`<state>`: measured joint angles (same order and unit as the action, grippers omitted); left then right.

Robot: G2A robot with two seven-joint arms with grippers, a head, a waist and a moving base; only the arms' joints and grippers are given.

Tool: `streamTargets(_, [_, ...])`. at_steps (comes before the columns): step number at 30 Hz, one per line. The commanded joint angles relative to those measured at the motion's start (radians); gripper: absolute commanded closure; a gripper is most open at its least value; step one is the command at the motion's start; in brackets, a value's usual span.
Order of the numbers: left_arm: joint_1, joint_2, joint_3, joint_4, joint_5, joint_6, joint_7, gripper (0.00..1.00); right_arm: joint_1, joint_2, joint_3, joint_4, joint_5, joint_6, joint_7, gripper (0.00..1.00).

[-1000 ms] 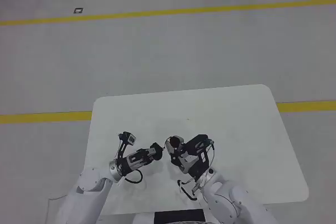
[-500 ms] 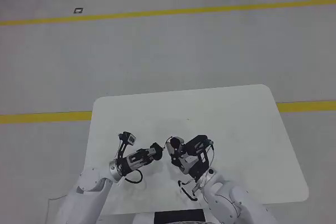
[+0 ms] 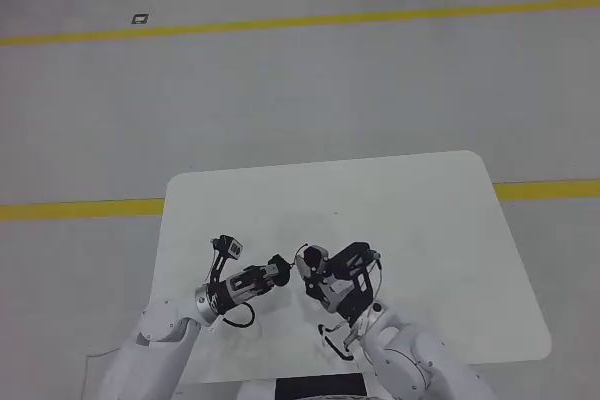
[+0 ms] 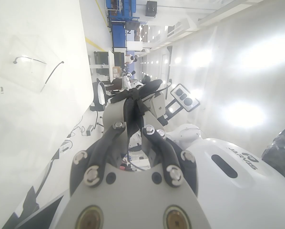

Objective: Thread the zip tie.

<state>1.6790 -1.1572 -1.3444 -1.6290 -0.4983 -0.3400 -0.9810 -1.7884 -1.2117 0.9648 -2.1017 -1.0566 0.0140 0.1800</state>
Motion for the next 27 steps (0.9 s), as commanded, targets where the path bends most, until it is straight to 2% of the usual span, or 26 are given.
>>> streamTargets(1, [0.0,0.0,0.0,0.0,0.0,0.0,0.0,1.0,0.0,0.0,-0.002,0.0,-0.001,-0.002,0.001,0.83])
streamTargets(8, [0.0,0.0,0.0,0.0,0.0,0.0,0.0,1.0,0.008,-0.001,-0.01,0.0,0.0,-0.009,-0.005,0.83])
streamTargets(18, [0.0,0.0,0.0,0.0,0.0,0.0,0.0,1.0,0.057,-0.01,-0.032,0.026,0.007,0.004,-0.006,0.87])
streamTargets(21, [0.0,0.0,0.0,0.0,0.0,0.0,0.0,1.0,0.065,-0.012,-0.035,0.031,0.007,0.01,-0.005,0.9])
streamTargets(24, [0.0,0.0,0.0,0.0,0.0,0.0,0.0,1.0,0.066,-0.013,-0.036,0.034,0.007,0.015,-0.007,1.0])
streamTargets(27, [0.0,0.0,0.0,0.0,0.0,0.0,0.0,1.0,0.063,-0.013,-0.034,0.035,0.006,0.018,-0.008,1.0])
